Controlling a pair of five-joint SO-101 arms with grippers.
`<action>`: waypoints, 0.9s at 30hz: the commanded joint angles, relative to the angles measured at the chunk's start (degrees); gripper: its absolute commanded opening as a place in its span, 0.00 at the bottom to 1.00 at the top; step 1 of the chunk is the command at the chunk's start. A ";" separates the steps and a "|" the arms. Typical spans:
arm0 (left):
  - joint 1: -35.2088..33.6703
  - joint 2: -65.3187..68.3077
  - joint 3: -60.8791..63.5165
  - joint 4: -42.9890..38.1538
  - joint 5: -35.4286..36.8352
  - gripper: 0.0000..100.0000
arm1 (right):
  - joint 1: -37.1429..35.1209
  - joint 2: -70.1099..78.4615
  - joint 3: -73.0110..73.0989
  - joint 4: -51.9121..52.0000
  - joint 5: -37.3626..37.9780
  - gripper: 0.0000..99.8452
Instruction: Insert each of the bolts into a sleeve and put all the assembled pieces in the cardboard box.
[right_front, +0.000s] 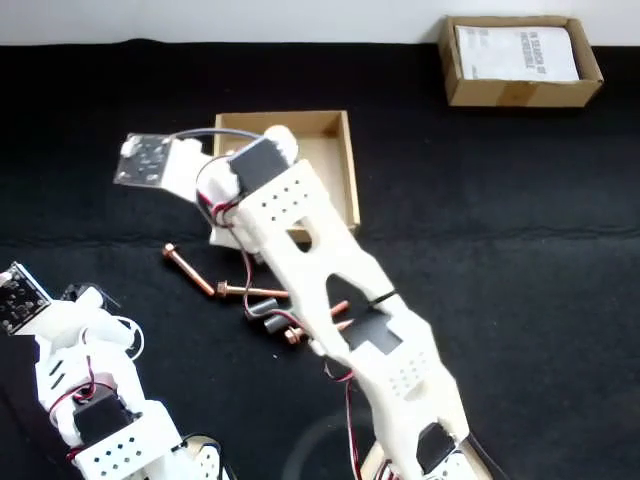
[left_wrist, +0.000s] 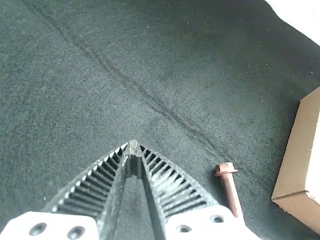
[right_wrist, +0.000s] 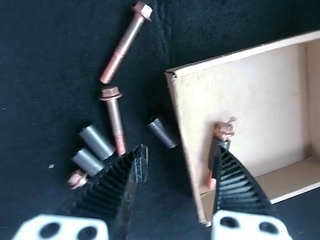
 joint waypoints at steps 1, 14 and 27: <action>0.75 -0.31 1.01 -0.09 -0.09 0.01 | -1.54 -8.48 7.60 1.27 -1.58 0.20; 0.40 -0.31 1.01 0.09 -0.09 0.01 | 1.19 -21.23 40.48 -5.76 13.71 0.20; 0.31 -0.66 1.01 0.09 -0.09 0.01 | 4.62 -12.09 48.40 -24.04 21.98 0.20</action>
